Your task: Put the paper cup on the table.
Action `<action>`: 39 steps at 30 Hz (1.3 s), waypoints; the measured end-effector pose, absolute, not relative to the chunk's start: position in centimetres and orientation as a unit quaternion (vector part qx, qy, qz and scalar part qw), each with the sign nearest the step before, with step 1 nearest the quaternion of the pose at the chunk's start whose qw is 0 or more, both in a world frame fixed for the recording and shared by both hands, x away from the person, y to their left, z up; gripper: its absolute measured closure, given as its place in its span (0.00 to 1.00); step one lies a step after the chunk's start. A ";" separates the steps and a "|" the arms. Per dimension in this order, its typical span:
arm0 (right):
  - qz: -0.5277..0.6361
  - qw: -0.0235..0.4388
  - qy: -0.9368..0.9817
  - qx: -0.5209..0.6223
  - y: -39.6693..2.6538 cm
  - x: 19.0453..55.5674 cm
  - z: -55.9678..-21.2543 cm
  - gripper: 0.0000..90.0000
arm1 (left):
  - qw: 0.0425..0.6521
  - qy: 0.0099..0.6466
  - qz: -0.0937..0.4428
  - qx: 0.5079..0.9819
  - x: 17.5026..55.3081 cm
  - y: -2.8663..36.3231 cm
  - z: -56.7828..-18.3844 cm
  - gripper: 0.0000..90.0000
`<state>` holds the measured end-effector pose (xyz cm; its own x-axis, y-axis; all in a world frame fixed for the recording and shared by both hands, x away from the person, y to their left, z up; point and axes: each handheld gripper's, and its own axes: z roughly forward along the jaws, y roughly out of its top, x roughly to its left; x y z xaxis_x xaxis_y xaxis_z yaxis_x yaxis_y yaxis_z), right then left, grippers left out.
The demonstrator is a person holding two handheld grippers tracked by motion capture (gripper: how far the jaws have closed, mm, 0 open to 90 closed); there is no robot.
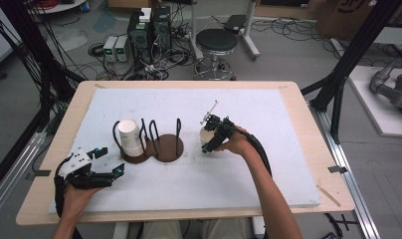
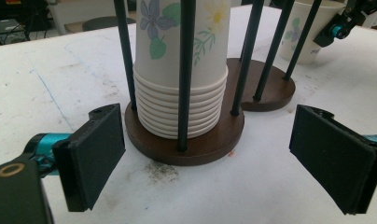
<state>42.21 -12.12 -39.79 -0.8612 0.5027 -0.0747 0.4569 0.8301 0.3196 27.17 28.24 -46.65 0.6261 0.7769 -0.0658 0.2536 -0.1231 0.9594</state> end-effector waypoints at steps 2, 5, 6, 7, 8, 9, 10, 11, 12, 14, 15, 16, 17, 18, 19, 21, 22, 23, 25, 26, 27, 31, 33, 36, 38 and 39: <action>0.145 0.079 0.955 0.248 -12.4 42.3 -39.7 0.21 | 0.558 0.367 0.235 0.707 27.2 28.4 -46.6 0.11; 0.146 0.076 0.953 0.254 -12.7 42.3 -39.8 0.21 | 0.558 0.368 0.233 0.706 27.3 28.4 -46.6 0.11; 0.143 0.077 0.953 0.255 -13.0 42.3 -39.7 0.21 | 0.557 0.367 0.235 0.708 27.3 28.3 -46.6 0.11; 0.144 0.075 0.953 0.255 -13.1 42.3 -39.7 0.21 | 0.557 0.366 0.236 0.707 27.4 28.3 -46.6 0.11; 0.147 0.077 0.952 0.257 -13.2 42.2 -39.7 0.21 | 0.557 0.366 0.237 0.707 27.4 28.3 -46.6 0.11; 0.155 0.078 0.951 0.256 -13.5 42.1 -39.7 0.21 | 0.557 0.365 0.237 0.708 27.4 28.3 -46.6 0.11; 0.161 0.074 0.949 0.259 -13.8 42.0 -39.7 0.21 | 0.557 0.366 0.236 0.707 27.4 28.3 -46.6 0.11; 0.163 0.073 0.948 0.262 -14.1 41.9 -39.8 0.21 | 0.557 0.366 0.236 0.707 27.4 28.3 -46.6 0.11; 0.164 0.074 0.947 0.265 -14.3 41.7 -39.9 0.21 | 0.555 0.366 0.236 0.708 27.5 28.3 -46.6 0.11; 0.169 0.071 0.946 0.266 -14.8 41.4 -40.1 0.21 | 0.555 0.367 0.236 0.708 27.5 28.3 -46.6 0.11; 0.172 0.075 0.945 0.266 -15.1 41.2 -40.1 0.21 | 0.555 0.367 0.237 0.708 27.5 28.3 -46.6 0.11; 0.172 0.075 0.945 0.266 -15.1 41.2 -40.1 0.21 | 0.555 0.367 0.237 0.708 27.5 28.3 -46.6 0.11; 0.186 0.072 0.943 0.266 -15.5 40.8 -40.0 0.21 | 0.554 0.366 0.238 0.709 27.5 28.3 -46.6 0.11; 0.187 0.072 0.942 0.267 -15.6 40.7 -40.0 0.21 | 0.553 0.366 0.239 0.709 27.4 28.2 -46.6 0.11; 0.189 0.076 0.942 0.267 -15.8 40.6 -40.0 0.21 | 0.554 0.366 0.239 0.709 27.4 28.2 -46.6 0.11; 0.193 0.074 0.940 0.272 -16.2 40.4 -40.1 0.21 | 0.554 0.366 0.239 0.709 27.4 28.3 -46.6 0.11; 0.197 0.078 0.939 0.273 -16.4 40.3 -40.1 0.21 | 0.554 0.367 0.238 0.708 27.4 28.3 -46.6 0.11; 0.200 0.078 0.937 0.276 -16.5 40.2 -40.1 0.21 | 0.555 0.368 0.238 0.707 27.4 28.3 -46.6 0.11; 0.209 0.078 0.934 0.278 -17.0 39.8 -40.1 0.21 | 0.553 0.367 0.237 0.709 27.5 28.3 -46.6 0.11; 0.215 0.080 0.932 0.279 -17.2 39.5 -40.1 0.21 | 0.553 0.367 0.238 0.709 27.5 28.2 -46.6 0.11; 0.221 0.080 0.930 0.281 -17.4 39.2 -40.0 0.21 | 0.554 0.367 0.237 0.709 27.5 28.2 -46.6 0.11; 0.247 0.090 0.922 0.285 -18.5 38.0 -40.0 0.21 | 0.553 0.367 0.240 0.709 27.5 28.2 -46.6 0.11; 0.261 0.095 0.916 0.290 -19.1 37.3 -39.9 0.21 | 0.553 0.366 0.241 0.709 27.4 28.2 -46.6 0.11; 0.298 0.107 0.906 0.282 -20.1 35.9 -40.0 0.21 | 0.551 0.369 0.239 0.710 27.5 28.2 -46.6 0.11; 0.318 0.119 0.900 0.273 -20.7 35.0 -40.2 0.21 | 0.550 0.371 0.238 0.710 27.5 28.1 -46.6 0.11; 0.324 0.125 0.897 0.274 -21.1 34.6 -40.4 0.21 | 0.549 0.372 0.239 0.710 27.5 28.1 -46.6 0.11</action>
